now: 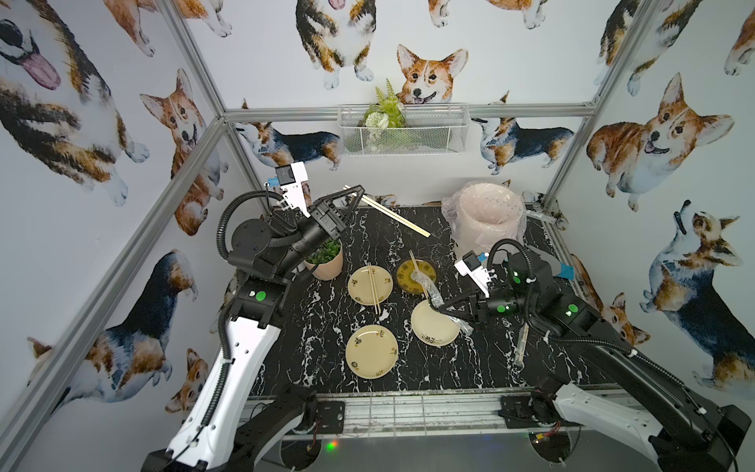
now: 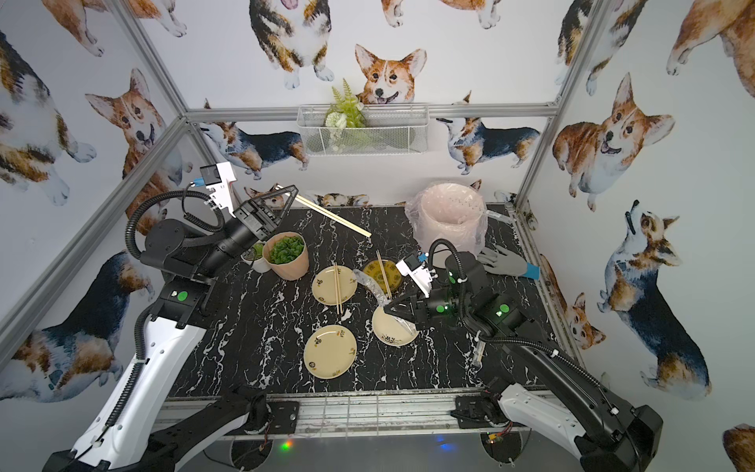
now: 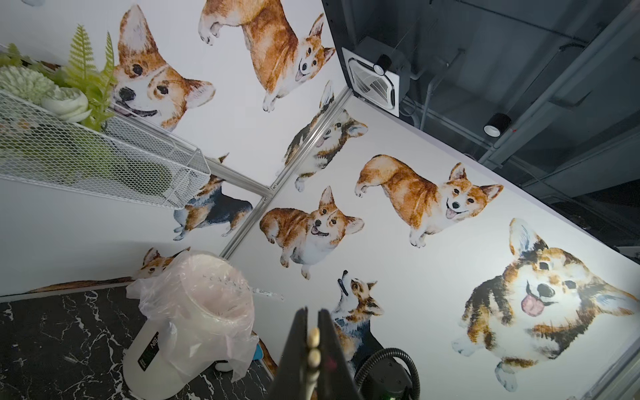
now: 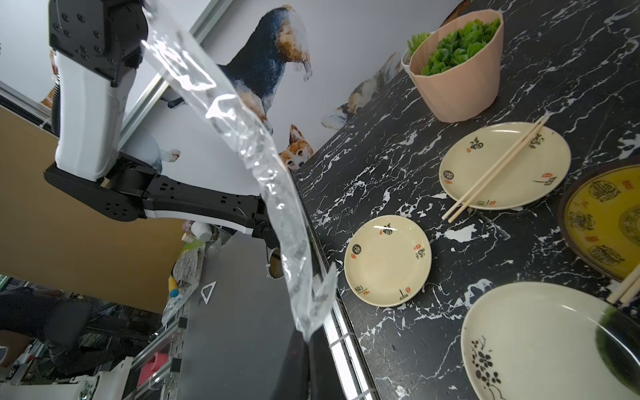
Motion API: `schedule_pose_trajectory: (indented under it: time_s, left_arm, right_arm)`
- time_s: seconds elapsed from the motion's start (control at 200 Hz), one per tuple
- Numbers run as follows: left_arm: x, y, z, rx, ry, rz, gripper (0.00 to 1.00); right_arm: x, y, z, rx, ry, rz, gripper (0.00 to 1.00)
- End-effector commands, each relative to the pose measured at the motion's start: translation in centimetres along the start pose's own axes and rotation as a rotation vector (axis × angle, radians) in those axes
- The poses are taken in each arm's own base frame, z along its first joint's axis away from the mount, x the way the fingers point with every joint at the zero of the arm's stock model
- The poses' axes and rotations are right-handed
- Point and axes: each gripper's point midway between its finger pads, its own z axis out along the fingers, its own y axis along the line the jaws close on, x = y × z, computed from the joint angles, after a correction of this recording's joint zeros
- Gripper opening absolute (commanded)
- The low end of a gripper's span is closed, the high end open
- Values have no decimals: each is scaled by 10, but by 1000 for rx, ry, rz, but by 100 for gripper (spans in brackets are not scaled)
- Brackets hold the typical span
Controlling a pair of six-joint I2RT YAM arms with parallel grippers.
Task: Remove the packaging of disposable chopsticks
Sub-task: Remove the packet bag from the disposable chopsticks, then place the packet bag in the trash bin.
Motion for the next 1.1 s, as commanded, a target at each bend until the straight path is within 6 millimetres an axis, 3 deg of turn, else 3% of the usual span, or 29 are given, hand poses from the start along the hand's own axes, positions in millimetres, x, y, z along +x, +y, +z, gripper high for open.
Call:
schedule_pose_trajectory:
  time_s: [0.0,0.105,0.225,0.37,0.451,0.551,0.676,0.776,0.941,1.031,1.096]
  left_arm:
    - [-12,-11,-3,28,-47,38,0]
    - [-9,-4,-12,-37,-44,92,0]
    - [-1,6,-24,-101,-40,123,0]
    - [11,15,-34,-148,-16,132,0]
    - [16,18,-39,-170,-4,145,0]
    - [22,22,-43,-189,11,147,0]
    - [27,26,-44,-198,23,139,0]
    - [29,28,-44,-197,34,135,0]
    - [34,32,-44,-198,43,120,0]
    - [35,34,-44,-200,45,110,0]
    - [35,34,-43,-201,46,108,0]
  right_arm:
    - [-12,-7,-8,93,-42,-24,0]
    - [-38,-32,-29,341,-123,-65,0]
    - [-84,-73,-69,658,-195,-83,0]
    - [-136,-154,-126,937,-228,71,0]
    - [-151,-196,-150,1072,-198,107,0]
    - [-156,-244,-170,1216,-126,150,0]
    - [-158,-284,-177,1288,-65,171,0]
    - [-161,-305,-177,1317,-23,172,0]
    - [-148,-338,-167,1321,82,222,0]
    - [-145,-343,-164,1311,124,253,0]
    - [-149,-337,-165,1305,128,273,11]
